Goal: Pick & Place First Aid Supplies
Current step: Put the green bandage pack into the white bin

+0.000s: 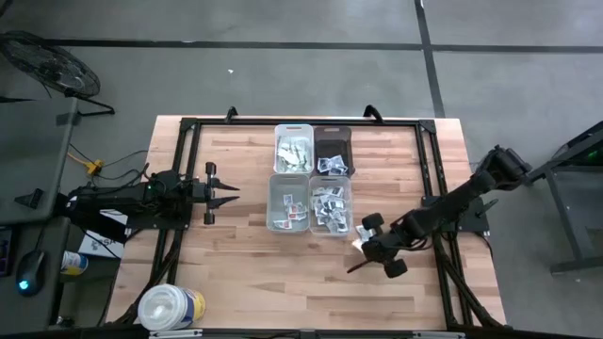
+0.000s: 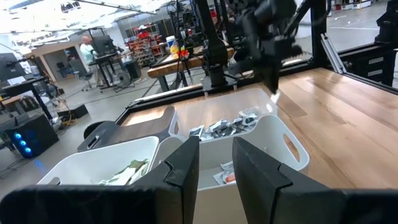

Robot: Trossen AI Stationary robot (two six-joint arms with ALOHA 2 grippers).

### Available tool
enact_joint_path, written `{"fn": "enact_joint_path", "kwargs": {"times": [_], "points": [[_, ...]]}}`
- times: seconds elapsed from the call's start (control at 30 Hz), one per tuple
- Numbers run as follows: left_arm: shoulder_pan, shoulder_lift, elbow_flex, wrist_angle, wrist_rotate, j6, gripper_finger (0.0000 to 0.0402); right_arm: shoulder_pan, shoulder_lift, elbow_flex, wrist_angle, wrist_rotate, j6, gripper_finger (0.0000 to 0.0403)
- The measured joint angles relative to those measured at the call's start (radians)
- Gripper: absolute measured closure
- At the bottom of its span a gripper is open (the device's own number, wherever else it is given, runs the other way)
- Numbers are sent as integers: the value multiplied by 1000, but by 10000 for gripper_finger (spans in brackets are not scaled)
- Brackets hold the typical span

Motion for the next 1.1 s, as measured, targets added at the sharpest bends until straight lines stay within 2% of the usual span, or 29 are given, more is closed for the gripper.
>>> {"fn": "enact_joint_path", "kwargs": {"times": [0.23,0.33,0.47,0.7,1.1], "points": [[0,0,0,0,0,0,305,47,-119,67,17,-31,39,402],[0,0,0,0,0,0,305,51,-187,75,95,-92,99,402],[0,0,0,0,0,0,305,26,-253,75,198,-164,177,402],[0,0,0,0,0,0,305,-39,-285,76,284,-176,150,402],[0,0,0,0,0,0,305,-262,-217,83,406,55,26,403]]}}
